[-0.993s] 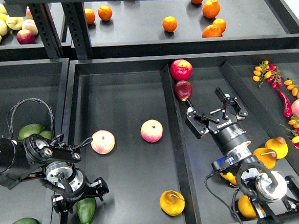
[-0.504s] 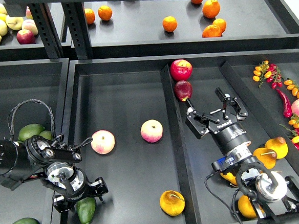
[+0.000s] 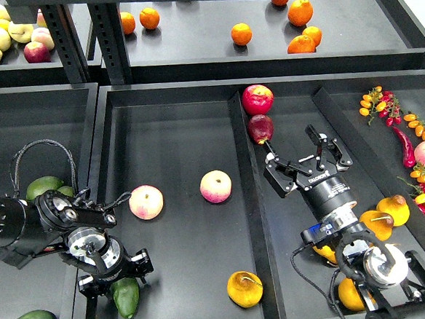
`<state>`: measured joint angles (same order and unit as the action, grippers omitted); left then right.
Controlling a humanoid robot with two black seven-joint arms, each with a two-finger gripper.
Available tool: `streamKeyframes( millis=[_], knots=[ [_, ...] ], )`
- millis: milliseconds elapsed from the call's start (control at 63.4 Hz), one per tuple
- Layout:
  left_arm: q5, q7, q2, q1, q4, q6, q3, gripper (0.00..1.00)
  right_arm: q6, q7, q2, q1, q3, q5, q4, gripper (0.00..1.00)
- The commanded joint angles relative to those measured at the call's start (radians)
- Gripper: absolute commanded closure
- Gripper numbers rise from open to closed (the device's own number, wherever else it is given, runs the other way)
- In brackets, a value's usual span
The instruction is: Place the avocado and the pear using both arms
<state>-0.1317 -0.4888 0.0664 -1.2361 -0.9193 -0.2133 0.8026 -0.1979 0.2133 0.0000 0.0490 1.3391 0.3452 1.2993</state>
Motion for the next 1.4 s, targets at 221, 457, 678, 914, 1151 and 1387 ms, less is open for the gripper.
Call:
streamKeyframes(
  millis=[221,457,678,914,1151,1387],
  knots=[
    [-0.009,0.0,0.006,0.001,-0.006,-0.006,-0.003,0.6,0.0,0.0,0.0,0.0,0.0,0.0,0.0,0.0],
    [-0.011,0.0,0.007,-0.013,-0.019,-0.008,-0.014,0.61,0.0,-0.002,0.0,0.002,0.0,0.0,0.0,0.0],
    [-0.011,0.0,0.029,-0.078,-0.023,-0.083,-0.045,0.61,0.0,-0.002,0.0,0.002,0.002,0.0,0.0,0.0],
    [-0.011,0.0,0.069,-0.201,-0.023,-0.193,-0.059,0.61,0.0,-0.002,0.0,0.002,0.002,0.0,0.0,0.0],
    [-0.002,0.0,0.21,-0.249,-0.036,-0.275,-0.059,0.61,0.0,-0.002,0.0,0.023,0.012,0.0,0.0,0.0],
    [0.049,0.0,0.371,-0.255,-0.064,-0.275,-0.059,0.61,0.002,-0.002,0.0,0.025,0.014,0.0,0.0,0.0]
  ],
)
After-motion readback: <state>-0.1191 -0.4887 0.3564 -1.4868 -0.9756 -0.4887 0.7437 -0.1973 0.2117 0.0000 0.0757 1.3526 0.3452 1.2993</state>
